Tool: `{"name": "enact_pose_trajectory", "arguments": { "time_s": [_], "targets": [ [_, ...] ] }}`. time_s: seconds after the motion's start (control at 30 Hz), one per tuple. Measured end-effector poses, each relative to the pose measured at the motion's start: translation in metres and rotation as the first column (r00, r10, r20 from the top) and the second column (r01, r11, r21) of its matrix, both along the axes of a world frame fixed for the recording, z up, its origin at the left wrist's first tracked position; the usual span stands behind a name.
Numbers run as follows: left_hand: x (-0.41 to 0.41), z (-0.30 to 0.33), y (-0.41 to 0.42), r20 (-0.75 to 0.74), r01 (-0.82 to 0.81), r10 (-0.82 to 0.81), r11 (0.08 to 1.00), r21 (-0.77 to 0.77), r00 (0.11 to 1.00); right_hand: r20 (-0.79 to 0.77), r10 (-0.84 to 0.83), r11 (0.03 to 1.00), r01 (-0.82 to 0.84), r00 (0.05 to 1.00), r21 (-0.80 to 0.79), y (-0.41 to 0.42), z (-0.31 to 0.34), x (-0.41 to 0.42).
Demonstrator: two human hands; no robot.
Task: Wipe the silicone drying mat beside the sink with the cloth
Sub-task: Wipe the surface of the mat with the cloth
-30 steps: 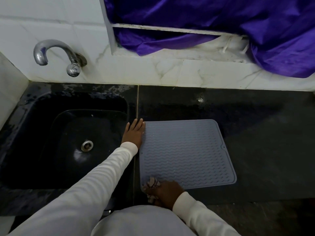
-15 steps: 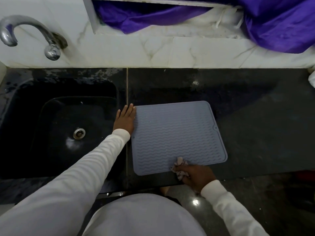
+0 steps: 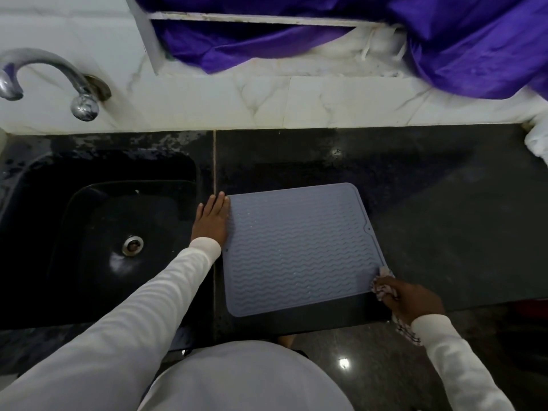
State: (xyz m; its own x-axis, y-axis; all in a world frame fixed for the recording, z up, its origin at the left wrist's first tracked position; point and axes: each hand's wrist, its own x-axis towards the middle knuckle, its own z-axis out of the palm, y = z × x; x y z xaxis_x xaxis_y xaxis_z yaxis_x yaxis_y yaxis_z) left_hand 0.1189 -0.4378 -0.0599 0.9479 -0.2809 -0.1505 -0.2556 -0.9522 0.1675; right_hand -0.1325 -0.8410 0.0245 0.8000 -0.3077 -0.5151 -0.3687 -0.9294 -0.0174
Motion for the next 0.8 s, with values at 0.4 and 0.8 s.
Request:
{"name": "enact_pose_trajectory", "arguments": {
  "time_s": [0.4, 0.8],
  "targets": [
    [-0.010, -0.004, -0.010, -0.003, -0.072, 0.072, 0.997, -0.024, 0.997, 0.379, 0.120, 0.918, -0.248, 0.918, 0.310, 0.186, 0.015, 0.120],
    [-0.014, -0.006, -0.007, 0.040, -0.073, 0.073, 0.997, -0.003, 0.997, 0.337, 0.441, 0.894, -0.439, 0.832, -0.087, 0.192, -0.032, 0.129]
  ]
}}
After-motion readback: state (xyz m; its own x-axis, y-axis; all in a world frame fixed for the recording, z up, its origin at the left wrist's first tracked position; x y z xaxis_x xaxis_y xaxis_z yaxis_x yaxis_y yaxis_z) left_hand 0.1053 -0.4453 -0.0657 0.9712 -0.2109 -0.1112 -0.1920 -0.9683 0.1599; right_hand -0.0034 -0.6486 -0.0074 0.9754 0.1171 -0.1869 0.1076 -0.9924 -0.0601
